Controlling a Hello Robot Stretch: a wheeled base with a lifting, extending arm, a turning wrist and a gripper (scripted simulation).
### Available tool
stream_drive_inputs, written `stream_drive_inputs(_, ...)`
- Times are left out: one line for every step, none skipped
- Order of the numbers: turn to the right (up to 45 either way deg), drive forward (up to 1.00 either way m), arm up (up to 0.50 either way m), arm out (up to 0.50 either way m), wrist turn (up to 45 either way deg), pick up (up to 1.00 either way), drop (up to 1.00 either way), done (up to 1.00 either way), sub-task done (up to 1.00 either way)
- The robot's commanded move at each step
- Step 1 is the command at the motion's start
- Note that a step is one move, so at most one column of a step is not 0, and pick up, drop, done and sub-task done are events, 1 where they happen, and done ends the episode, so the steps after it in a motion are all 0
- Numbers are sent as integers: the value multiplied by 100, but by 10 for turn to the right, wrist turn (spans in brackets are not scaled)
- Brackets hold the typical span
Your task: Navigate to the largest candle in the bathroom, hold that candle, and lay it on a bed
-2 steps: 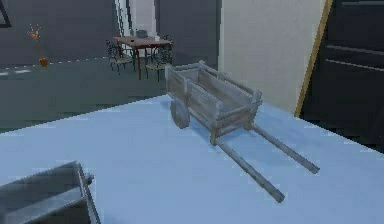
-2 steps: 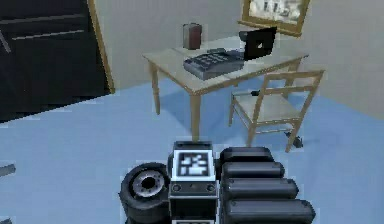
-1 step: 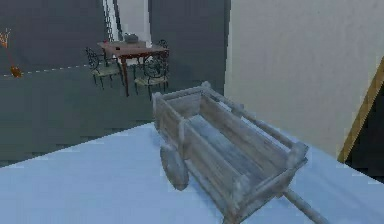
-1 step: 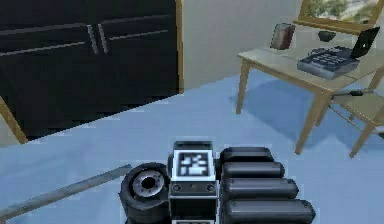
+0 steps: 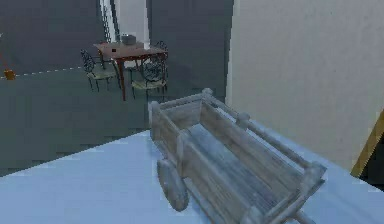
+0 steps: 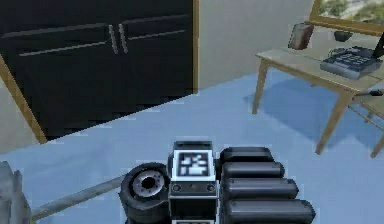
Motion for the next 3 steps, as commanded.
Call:
stream_drive_inputs(-300, 0, 0, 0, 0, 0, 0, 0, 0)
stream_drive_inputs(-30, 0, 0, 0, 0, 0, 0, 0, 0)
stream_drive_inputs(0, 40, 0, 0, 0, 0, 0, 0, 0)
